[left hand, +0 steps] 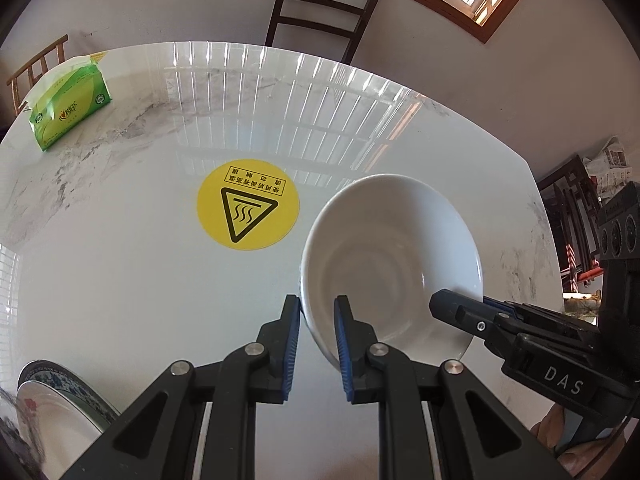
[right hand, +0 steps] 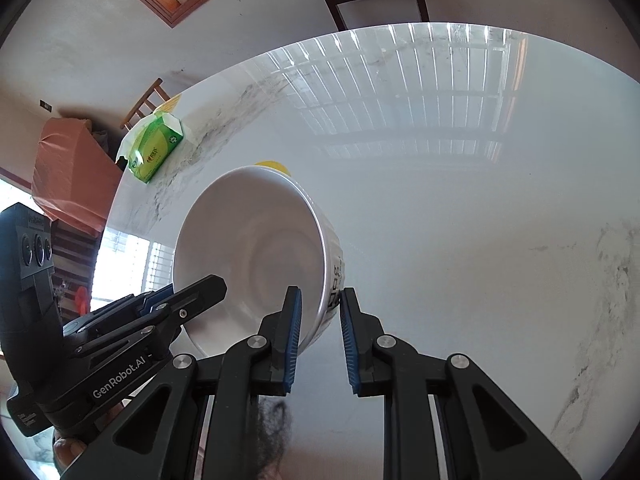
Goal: Organize plates and bowls
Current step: 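Carry the blue-striped bowl over the pink bowl stack and lower it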
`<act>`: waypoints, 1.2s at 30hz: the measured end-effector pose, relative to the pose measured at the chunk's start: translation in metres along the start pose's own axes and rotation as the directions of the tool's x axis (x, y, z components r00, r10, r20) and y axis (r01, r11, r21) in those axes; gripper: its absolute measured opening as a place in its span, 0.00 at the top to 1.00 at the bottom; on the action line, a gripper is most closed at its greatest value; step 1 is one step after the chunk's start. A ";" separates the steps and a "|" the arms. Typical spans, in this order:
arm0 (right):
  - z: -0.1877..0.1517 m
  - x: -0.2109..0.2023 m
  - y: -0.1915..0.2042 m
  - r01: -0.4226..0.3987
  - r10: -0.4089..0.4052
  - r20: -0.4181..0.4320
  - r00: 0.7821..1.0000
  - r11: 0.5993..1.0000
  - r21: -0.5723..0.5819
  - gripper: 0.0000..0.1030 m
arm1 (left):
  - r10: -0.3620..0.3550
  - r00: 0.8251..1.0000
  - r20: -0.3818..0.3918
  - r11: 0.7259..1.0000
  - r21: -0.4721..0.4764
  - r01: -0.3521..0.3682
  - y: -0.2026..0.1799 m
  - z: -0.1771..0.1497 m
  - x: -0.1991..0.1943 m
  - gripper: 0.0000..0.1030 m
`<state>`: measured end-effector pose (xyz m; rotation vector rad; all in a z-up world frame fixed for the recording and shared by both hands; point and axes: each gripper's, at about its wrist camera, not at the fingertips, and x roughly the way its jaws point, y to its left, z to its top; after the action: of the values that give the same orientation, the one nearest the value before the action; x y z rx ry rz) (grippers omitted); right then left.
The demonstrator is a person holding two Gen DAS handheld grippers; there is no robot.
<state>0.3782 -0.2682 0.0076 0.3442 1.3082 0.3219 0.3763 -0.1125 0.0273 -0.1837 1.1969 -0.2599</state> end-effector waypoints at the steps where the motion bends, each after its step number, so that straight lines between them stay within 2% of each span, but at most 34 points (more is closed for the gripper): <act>1: -0.004 -0.004 0.002 -0.005 0.005 0.002 1.000 1.000 0.001 0.82 | -0.001 1.000 0.003 1.000 0.001 0.001 0.000 -0.004 -0.005 0.83; 12: -0.058 -0.050 0.035 -0.014 0.016 0.029 0.999 0.998 -0.053 0.82 | -0.015 0.999 0.030 1.000 0.025 0.015 -0.003 -0.060 -0.065 0.83; 23: -0.120 -0.078 0.059 -0.037 0.039 0.025 0.999 0.995 -0.095 0.81 | -0.023 0.998 0.057 0.998 0.052 0.020 -0.002 -0.121 -0.116 0.83; 36: -0.172 -0.080 0.071 -0.019 0.018 -0.009 1.000 0.992 -0.126 0.81 | -0.018 1.000 0.024 0.998 0.056 0.016 0.009 -0.178 -0.129 0.82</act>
<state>0.1900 -0.2259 0.0700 0.2489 1.2865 0.4203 0.1672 -0.0663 0.0770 -0.1479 1.1627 -0.3047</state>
